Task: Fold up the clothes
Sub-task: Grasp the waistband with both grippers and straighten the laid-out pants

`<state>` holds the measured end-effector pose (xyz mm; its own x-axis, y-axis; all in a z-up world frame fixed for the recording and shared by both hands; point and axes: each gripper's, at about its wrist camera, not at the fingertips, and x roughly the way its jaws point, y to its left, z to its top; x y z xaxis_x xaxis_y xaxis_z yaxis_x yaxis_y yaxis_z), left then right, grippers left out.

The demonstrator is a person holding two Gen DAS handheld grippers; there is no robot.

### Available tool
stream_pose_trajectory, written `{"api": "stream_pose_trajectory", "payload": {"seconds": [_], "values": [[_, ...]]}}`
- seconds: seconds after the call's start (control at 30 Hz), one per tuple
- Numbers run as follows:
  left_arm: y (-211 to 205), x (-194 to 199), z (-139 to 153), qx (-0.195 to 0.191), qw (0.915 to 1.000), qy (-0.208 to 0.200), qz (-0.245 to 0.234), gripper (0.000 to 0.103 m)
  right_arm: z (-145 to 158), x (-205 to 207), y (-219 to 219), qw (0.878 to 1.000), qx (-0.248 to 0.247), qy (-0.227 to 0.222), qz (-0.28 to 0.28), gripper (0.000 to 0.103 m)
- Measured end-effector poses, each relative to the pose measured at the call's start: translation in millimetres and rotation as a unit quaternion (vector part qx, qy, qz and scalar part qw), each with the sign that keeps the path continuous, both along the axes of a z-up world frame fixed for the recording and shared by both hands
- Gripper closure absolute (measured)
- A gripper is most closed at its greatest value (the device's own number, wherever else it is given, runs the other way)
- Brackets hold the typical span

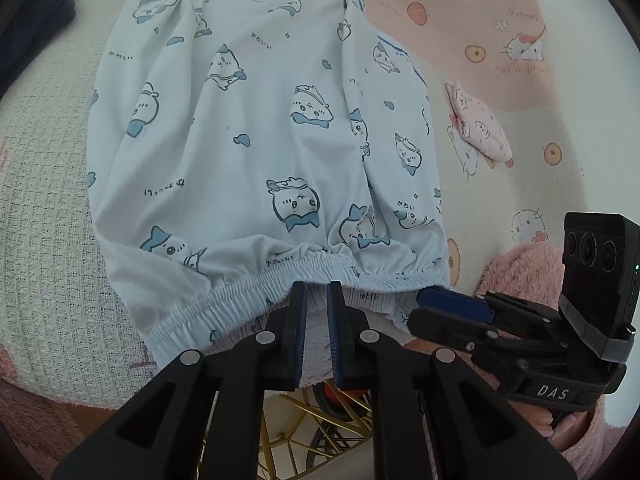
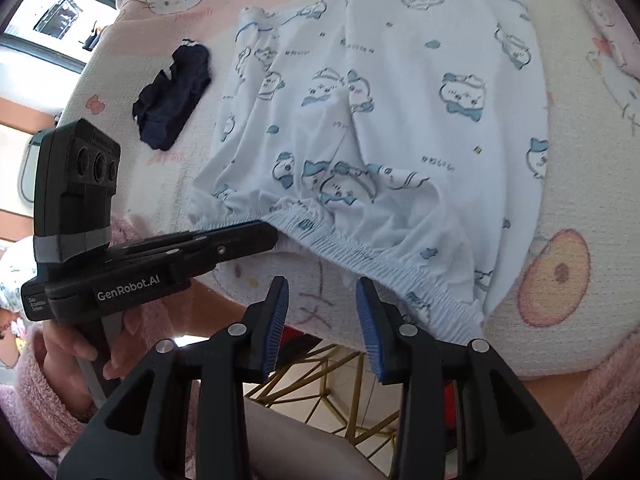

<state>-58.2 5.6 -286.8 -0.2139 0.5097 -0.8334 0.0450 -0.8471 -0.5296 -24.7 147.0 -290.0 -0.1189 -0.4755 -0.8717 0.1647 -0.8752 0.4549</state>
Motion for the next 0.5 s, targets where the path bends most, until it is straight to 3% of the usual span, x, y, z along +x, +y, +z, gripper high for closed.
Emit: {"api": "stream_pose_trajectory", "payload": {"seconds": [0.17, 0.33, 0.5], "values": [[-0.7, -4.2, 1.1, -0.028, 0.9994, 0.018, 0.005, 0.092, 12.5, -0.5, 6.0, 1.000, -0.010, 0.017, -0.004, 0.066], [5.5, -6.7, 2.8, -0.038, 0.9989, 0.025, -0.007, 0.092, 18.1, 0.9, -5.8, 0.997, 0.048, 0.065, -0.004, 0.066], [0.5, -4.6, 6.4, -0.023, 0.9993, 0.030, -0.007, 0.090, 42.4, 3.1, -0.9, 0.990, 0.046, 0.133, -0.012, 0.066]]}}
